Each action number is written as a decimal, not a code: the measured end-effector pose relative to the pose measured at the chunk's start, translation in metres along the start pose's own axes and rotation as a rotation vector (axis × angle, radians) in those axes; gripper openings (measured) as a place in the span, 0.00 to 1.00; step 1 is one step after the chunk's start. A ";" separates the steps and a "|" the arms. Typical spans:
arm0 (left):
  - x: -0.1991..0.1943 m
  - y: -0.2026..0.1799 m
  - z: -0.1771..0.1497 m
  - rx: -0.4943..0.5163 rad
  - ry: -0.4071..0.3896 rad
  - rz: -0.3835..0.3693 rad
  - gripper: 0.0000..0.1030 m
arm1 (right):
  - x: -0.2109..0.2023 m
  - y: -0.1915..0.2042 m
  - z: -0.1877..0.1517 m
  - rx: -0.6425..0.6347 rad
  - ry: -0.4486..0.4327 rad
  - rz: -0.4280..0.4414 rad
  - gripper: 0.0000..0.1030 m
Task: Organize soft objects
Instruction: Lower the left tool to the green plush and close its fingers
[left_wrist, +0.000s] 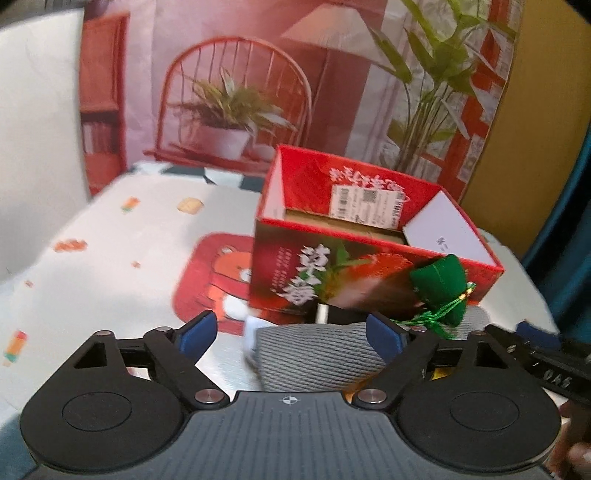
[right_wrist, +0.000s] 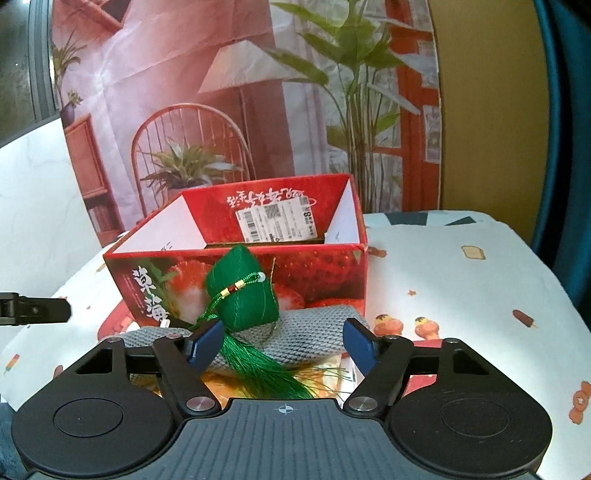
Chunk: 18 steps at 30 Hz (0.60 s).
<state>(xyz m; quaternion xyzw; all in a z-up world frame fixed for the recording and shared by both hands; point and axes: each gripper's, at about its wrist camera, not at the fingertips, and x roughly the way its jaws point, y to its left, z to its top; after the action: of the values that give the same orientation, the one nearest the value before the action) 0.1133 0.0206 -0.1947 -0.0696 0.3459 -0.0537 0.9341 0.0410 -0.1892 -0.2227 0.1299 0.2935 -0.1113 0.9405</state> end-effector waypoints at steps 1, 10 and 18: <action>0.004 0.001 0.001 -0.013 0.011 -0.010 0.84 | 0.002 -0.001 0.000 -0.001 0.004 0.007 0.64; 0.023 -0.013 0.012 0.026 0.047 -0.048 0.75 | 0.024 -0.008 0.005 0.011 0.040 0.070 0.51; 0.049 -0.046 0.034 0.099 0.088 -0.185 0.64 | 0.039 -0.001 0.016 -0.031 0.042 0.115 0.51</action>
<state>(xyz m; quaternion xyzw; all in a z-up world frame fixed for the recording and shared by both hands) 0.1704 -0.0292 -0.1930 -0.0527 0.3758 -0.1596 0.9114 0.0797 -0.2002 -0.2330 0.1341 0.3071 -0.0498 0.9409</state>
